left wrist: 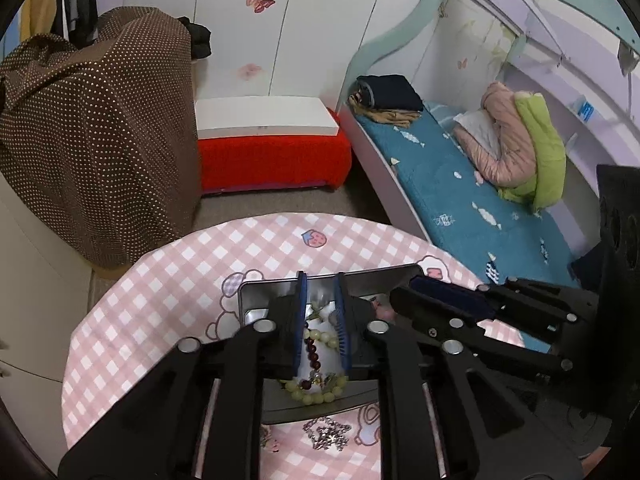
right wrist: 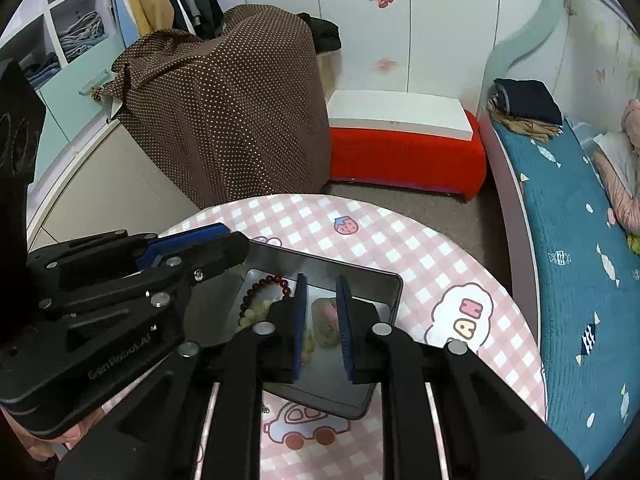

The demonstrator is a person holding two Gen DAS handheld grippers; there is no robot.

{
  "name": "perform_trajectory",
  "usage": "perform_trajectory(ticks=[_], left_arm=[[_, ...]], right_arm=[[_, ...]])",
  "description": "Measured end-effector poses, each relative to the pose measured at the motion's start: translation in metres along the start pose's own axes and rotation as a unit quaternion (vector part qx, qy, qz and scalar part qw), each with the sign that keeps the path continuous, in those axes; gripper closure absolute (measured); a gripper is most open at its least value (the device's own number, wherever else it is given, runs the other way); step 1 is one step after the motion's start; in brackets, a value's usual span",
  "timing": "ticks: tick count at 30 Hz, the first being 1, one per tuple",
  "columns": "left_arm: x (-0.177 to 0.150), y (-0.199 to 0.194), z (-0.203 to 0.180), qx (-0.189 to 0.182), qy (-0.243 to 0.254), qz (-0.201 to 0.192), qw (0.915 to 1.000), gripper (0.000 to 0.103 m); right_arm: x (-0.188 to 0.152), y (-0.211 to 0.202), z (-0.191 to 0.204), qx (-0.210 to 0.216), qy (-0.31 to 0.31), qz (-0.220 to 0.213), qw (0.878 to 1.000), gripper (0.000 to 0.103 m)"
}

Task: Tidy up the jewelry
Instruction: 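Open both grippers in the tin and withdraw them, then move both grippers back toward the remaining charms and silver chain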

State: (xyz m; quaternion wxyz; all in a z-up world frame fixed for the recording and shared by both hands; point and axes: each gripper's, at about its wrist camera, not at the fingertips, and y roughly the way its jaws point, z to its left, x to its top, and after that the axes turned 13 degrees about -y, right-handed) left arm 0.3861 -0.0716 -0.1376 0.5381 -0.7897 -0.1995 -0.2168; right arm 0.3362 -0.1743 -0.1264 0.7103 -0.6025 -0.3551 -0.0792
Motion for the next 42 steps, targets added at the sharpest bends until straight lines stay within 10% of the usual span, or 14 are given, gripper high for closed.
perform_trajectory(ticks=[6, 9, 28, 42], left_arm=[[0.001, -0.011, 0.021, 0.024, -0.033, -0.017, 0.9990, 0.039], [0.001, -0.022, 0.032, 0.034, -0.048, -0.030, 0.9978, 0.019], [-0.052, -0.128, 0.022, 0.092, -0.026, -0.155, 0.9833, 0.006], [-0.132, -0.152, 0.055, 0.132, -0.038, -0.164, 0.9768, 0.006]], right_arm=[[-0.004, -0.008, -0.012, -0.009, 0.020, -0.007, 1.000, 0.054], [-0.008, -0.015, -0.021, -0.019, 0.037, -0.020, 0.999, 0.008], [-0.032, -0.070, 0.018, -0.077, 0.043, -0.088, 0.992, 0.007], [-0.087, -0.093, 0.050, -0.095, 0.020, -0.085, 0.992, 0.007]])
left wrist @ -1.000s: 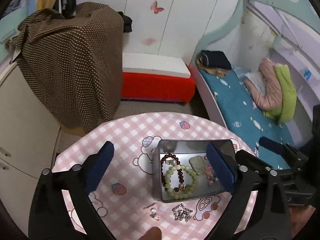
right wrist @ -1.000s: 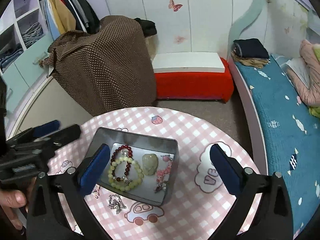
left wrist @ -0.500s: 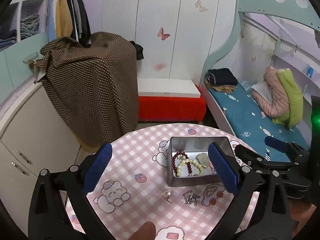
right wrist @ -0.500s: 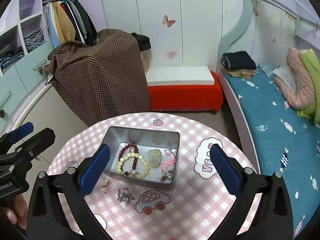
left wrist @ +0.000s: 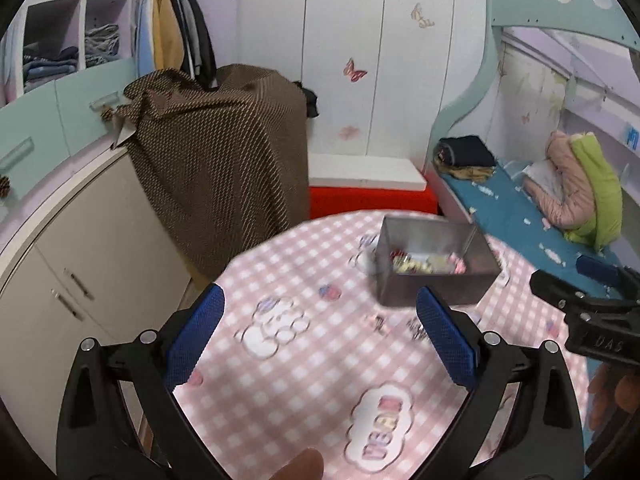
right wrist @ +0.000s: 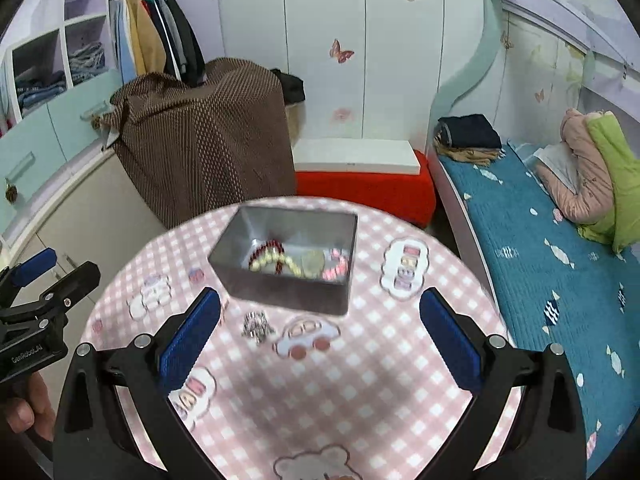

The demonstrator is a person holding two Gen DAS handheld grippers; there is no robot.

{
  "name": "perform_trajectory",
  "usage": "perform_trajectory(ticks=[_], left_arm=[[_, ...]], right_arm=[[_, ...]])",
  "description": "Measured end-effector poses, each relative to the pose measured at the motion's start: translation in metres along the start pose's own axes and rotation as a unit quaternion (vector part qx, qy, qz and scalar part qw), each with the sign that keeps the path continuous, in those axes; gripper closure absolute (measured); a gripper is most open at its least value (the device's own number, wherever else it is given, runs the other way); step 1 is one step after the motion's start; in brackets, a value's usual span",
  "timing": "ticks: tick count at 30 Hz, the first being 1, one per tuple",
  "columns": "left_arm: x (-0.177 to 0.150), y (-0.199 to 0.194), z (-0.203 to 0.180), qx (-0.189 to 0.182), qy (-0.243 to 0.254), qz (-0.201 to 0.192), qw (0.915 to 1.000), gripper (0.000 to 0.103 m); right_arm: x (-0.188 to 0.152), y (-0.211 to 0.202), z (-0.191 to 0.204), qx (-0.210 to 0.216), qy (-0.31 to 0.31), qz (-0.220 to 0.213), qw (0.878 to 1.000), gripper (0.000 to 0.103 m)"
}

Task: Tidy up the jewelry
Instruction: 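Move both grippers back toward the remaining charms and silver chain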

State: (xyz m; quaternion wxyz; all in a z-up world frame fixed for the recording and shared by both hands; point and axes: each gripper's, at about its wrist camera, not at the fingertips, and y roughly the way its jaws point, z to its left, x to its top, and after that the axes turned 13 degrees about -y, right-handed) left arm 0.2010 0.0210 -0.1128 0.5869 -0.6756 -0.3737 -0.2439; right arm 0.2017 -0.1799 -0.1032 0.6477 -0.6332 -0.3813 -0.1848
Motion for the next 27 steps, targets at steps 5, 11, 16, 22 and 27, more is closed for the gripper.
perform_trajectory(ticks=[5, 11, 16, 22, 27], left_arm=[[-0.022, 0.008, 0.008, 0.006, -0.005, 0.018, 0.9998, 0.006], [-0.043, 0.017, 0.010, 0.014, -0.004, 0.029, 0.9995, 0.006], [-0.048, 0.029, 0.014, 0.017, -0.003, 0.036, 0.9992, 0.006], [-0.050, 0.045, 0.019, 0.019, -0.006, 0.047, 0.9987, 0.006], [-0.051, 0.056, 0.020, 0.018, -0.008, 0.054, 0.9983, 0.006]], right_arm=[[-0.015, 0.009, 0.008, 0.002, -0.004, 0.014, 1.000, 0.007], [-0.027, 0.031, 0.022, 0.006, -0.017, 0.034, 0.999, 0.007], [-0.035, 0.057, 0.029, 0.019, -0.022, 0.057, 0.998, 0.007], [-0.033, 0.079, 0.037, 0.027, -0.032, 0.070, 0.997, 0.007], [-0.030, 0.092, 0.043, 0.034, -0.047, 0.080, 0.995, 0.012]])
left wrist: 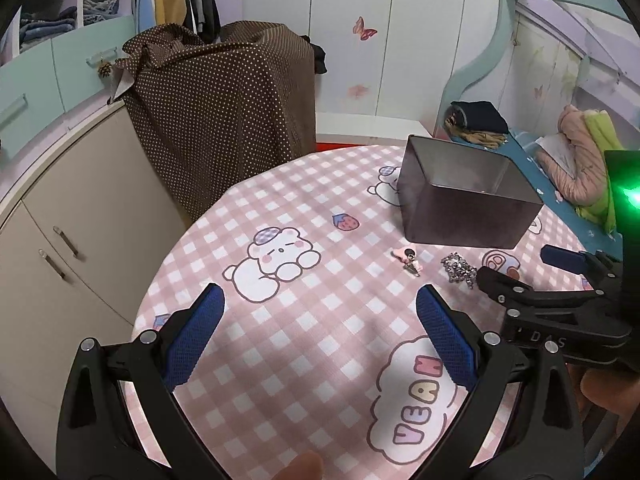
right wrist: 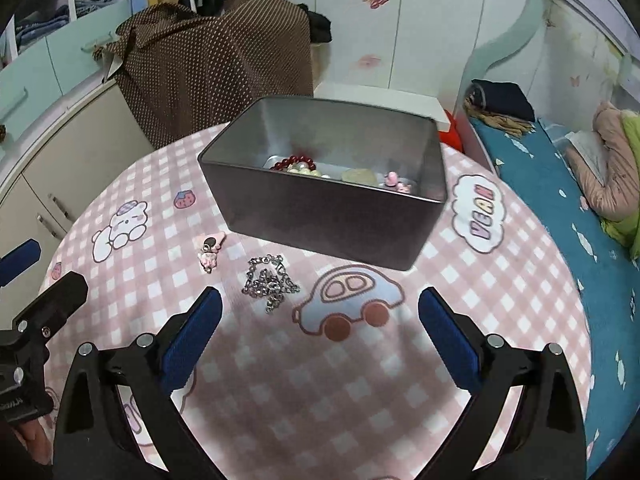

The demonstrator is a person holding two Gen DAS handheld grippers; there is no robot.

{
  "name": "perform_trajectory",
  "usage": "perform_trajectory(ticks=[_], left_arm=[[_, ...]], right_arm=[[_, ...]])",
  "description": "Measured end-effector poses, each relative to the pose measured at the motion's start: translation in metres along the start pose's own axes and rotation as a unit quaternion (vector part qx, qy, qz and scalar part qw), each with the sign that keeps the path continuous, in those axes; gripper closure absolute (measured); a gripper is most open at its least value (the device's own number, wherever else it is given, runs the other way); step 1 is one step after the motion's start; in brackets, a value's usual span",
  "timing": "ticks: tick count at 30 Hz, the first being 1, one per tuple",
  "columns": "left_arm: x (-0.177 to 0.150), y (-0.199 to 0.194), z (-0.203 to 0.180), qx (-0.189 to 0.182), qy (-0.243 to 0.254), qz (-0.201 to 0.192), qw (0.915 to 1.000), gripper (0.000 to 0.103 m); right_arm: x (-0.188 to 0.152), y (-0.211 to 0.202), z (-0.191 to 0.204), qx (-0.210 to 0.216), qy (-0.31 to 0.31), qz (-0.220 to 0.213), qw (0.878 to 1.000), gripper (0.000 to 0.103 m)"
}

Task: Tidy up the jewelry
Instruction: 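Move both grippers back toward the remaining charms and silver chain, then grasp a pink charm with the left gripper while the right gripper grasps the silver chain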

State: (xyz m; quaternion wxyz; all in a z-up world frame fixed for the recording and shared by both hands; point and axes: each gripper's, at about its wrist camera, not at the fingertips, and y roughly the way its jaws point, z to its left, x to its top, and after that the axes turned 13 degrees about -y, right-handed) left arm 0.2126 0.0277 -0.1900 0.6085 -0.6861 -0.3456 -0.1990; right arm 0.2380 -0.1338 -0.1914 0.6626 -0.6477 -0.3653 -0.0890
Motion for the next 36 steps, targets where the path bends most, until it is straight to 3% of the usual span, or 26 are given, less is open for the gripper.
perform_trajectory(ticks=[4, 9, 12, 16, 23, 36], left_arm=[[0.000, 0.007, 0.000, -0.001, -0.002, 0.006, 1.0000, 0.006], [0.001, 0.014, 0.001, -0.003, 0.000, 0.012, 0.9999, 0.006], [0.002, 0.017, 0.001, -0.004, -0.001, 0.015, 0.9999, 0.006], [0.003, 0.020, 0.000, -0.007, -0.002, 0.017, 0.9998, 0.006], [0.004, 0.022, -0.005, -0.014, 0.003, 0.021, 0.9997, 0.006], [0.010, 0.058, -0.040, -0.031, 0.026, 0.051, 0.9979, 0.006]], right_arm=[[0.002, 0.014, 0.007, 0.002, -0.018, 0.021, 1.000, 0.041], [0.004, 0.024, 0.012, 0.009, -0.028, 0.028, 0.999, 0.050], [0.007, 0.025, 0.016, 0.015, -0.033, 0.022, 0.999, 0.061], [0.009, 0.024, 0.021, 0.024, -0.048, 0.020, 0.998, 0.094], [-0.003, 0.016, 0.010, 0.049, -0.026, 0.003, 0.998, 0.094], [-0.013, 0.001, -0.008, 0.049, -0.002, -0.007, 0.999, 0.094]])
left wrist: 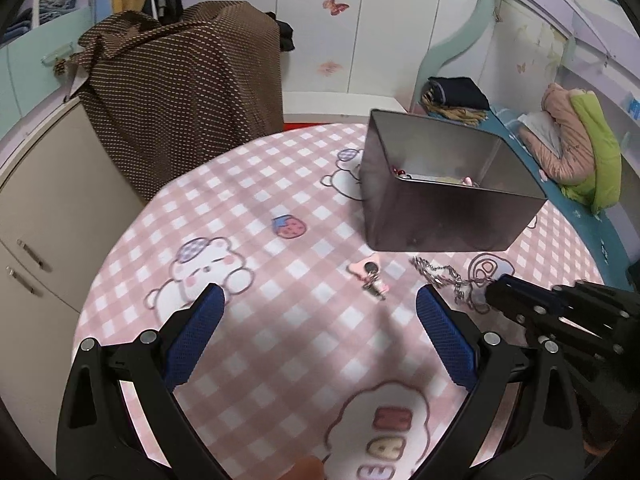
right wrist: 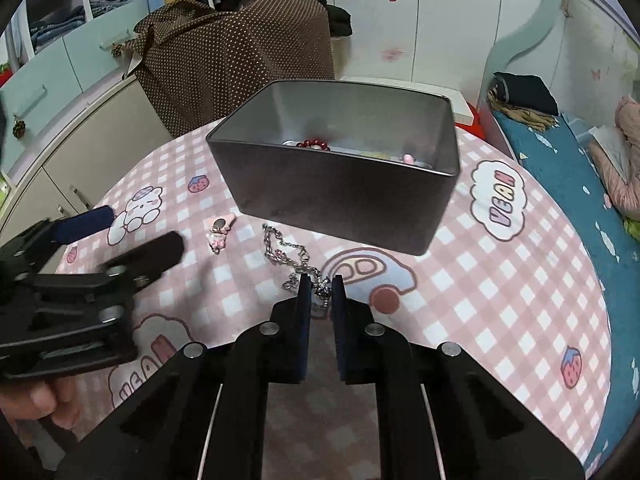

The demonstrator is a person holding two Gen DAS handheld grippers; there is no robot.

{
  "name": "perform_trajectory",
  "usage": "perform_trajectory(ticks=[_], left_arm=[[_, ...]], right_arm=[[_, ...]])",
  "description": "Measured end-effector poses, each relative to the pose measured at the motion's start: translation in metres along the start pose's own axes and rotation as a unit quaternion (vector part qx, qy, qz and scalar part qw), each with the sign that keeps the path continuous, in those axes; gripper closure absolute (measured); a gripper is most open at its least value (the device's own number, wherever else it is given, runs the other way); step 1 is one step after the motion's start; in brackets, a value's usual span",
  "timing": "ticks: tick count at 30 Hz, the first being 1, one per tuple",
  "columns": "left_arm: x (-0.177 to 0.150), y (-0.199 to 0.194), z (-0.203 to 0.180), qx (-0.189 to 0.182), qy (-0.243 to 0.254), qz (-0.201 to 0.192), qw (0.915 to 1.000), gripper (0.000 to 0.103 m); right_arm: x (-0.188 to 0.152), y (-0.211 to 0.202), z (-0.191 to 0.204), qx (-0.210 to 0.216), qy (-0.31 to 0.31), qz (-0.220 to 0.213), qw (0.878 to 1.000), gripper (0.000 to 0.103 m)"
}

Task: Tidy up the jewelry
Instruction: 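Grasp a pink charm with the left gripper while the right gripper grasps the silver chain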

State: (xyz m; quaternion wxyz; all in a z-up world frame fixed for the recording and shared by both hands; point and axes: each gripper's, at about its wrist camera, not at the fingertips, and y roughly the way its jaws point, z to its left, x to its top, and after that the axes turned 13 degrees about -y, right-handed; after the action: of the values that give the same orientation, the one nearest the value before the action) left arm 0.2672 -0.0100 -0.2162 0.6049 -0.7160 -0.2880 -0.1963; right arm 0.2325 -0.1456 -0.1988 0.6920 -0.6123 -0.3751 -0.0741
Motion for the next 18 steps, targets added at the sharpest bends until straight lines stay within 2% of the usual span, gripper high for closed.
perform_trajectory(ticks=[7, 8, 9, 12, 14, 16, 18], left_arm=[[0.005, 0.028, -0.012, 0.006, 0.009, 0.016, 0.9998, 0.010], [0.005, 0.030, -0.013, 0.003, 0.008, 0.018, 0.9998, 0.016], [0.005, 0.034, -0.013, 0.001, 0.008, 0.027, 0.9996, 0.036], [0.003, 0.036, -0.016, 0.005, 0.022, 0.026, 0.9994, 0.050], [0.003, 0.035, -0.018, -0.001, 0.027, 0.028, 0.9993, 0.064], [0.003, 0.034, -0.017, -0.010, 0.027, 0.033, 0.9991, 0.082], [0.003, 0.032, -0.015, -0.020, 0.023, 0.037, 0.9988, 0.089]], right_arm=[[-0.004, -0.003, -0.008, 0.000, 0.005, 0.001, 1.000, 0.094], [-0.004, -0.004, -0.009, 0.000, 0.005, 0.000, 1.000, 0.094], [-0.004, -0.005, -0.010, 0.001, 0.004, 0.000, 1.000, 0.094], [-0.004, -0.007, -0.011, 0.001, 0.005, -0.002, 1.000, 0.094], [-0.004, -0.009, -0.011, 0.001, 0.005, -0.003, 1.000, 0.094], [-0.003, -0.010, -0.010, 0.002, 0.006, -0.005, 1.000, 0.094], [-0.003, -0.011, -0.009, 0.004, 0.005, -0.006, 1.000, 0.094]])
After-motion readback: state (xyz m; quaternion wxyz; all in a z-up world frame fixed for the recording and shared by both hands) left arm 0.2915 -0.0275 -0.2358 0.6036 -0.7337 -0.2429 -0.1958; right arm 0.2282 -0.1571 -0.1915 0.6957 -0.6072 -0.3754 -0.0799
